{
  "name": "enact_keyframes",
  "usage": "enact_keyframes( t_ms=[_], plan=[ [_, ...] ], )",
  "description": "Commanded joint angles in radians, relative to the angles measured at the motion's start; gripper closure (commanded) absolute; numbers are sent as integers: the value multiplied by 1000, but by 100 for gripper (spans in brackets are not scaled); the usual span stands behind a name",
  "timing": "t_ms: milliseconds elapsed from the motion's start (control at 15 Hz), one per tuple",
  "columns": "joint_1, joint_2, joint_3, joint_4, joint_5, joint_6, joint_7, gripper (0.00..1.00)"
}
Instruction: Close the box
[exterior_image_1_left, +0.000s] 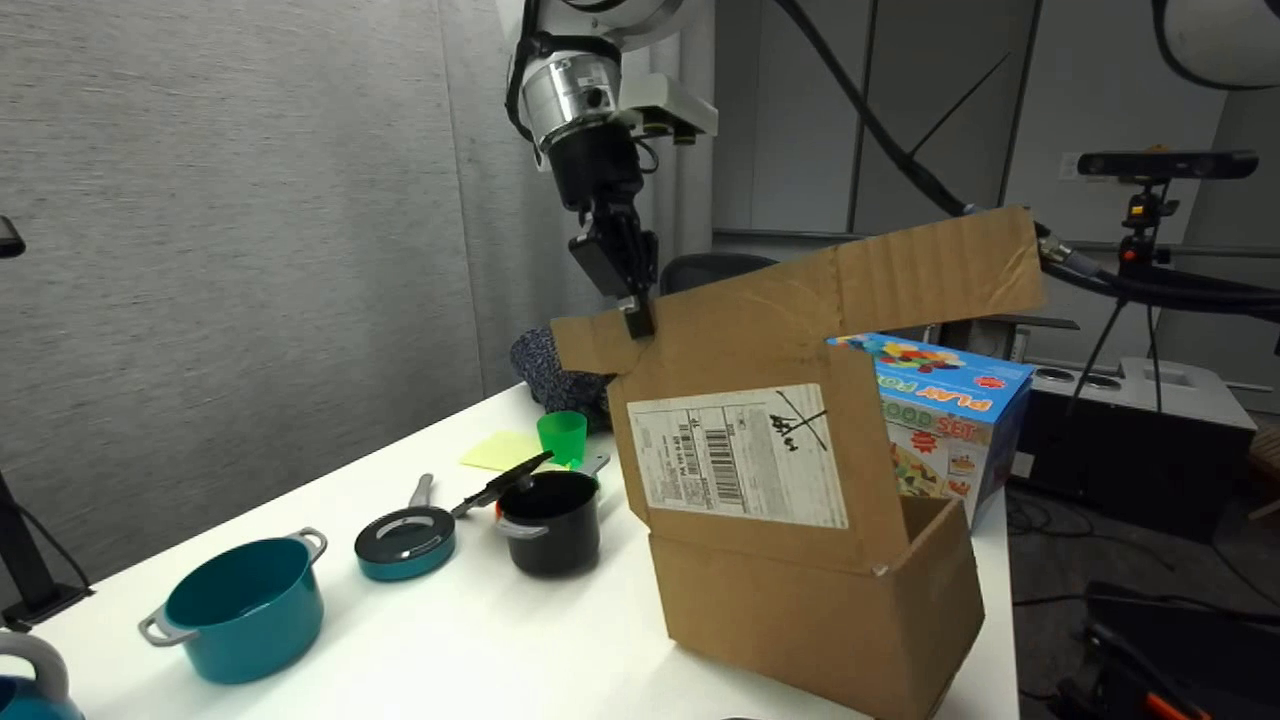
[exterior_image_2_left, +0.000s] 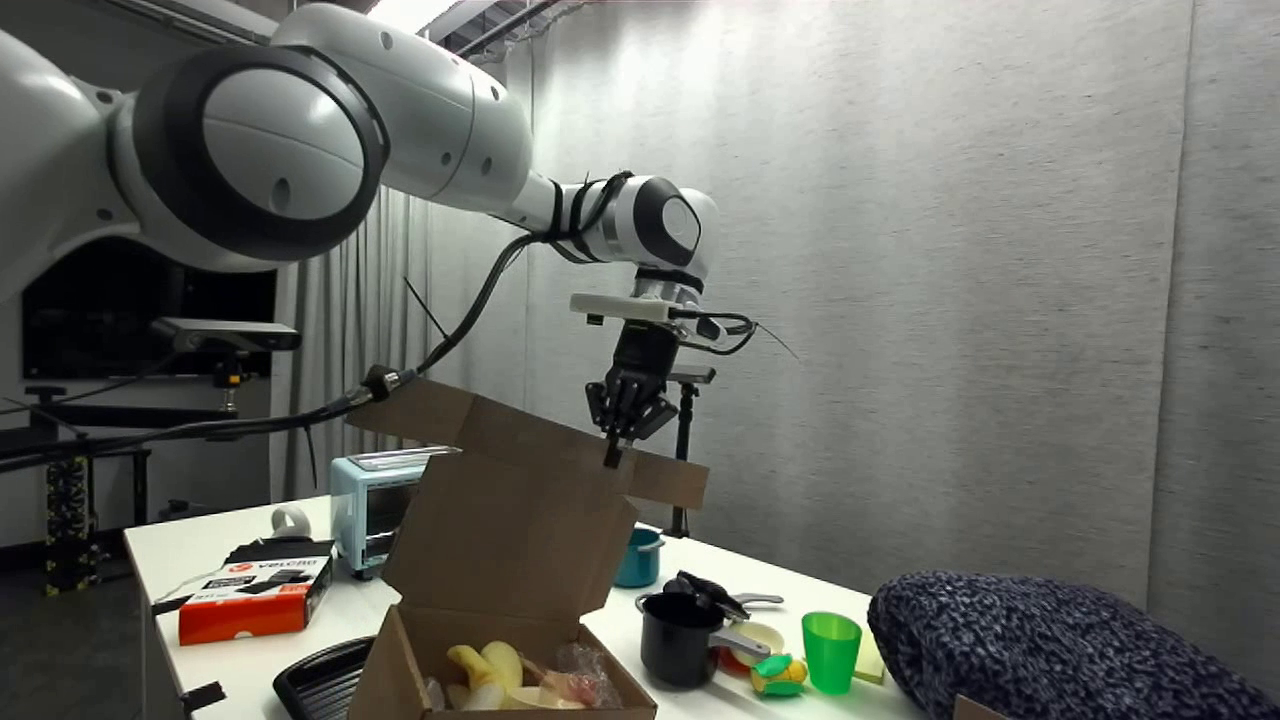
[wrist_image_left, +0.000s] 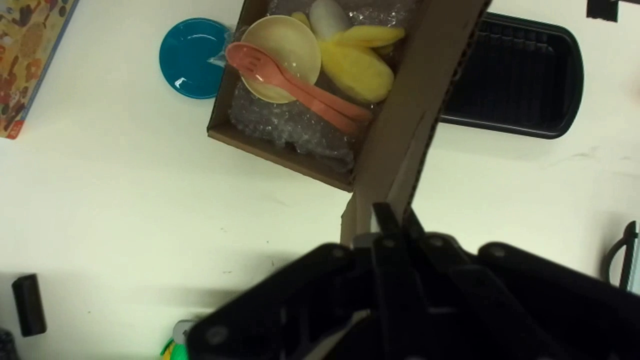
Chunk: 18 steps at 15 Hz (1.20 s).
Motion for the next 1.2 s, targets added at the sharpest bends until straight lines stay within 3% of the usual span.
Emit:
enact_keyframes(
  t_ms=[0, 467, 733, 1000, 1133],
  plan=[
    [4, -30, 13, -53, -21, 2, -96, 99],
    [6, -73, 7, -154, -160, 15, -304, 99],
    [-6, -101, 2, -208, -188, 64, -352, 99],
    [-30, -136, 15, -270, -178, 181, -338, 99],
    [-35, -169, 8, -328, -176, 334, -296, 99]
  ],
)
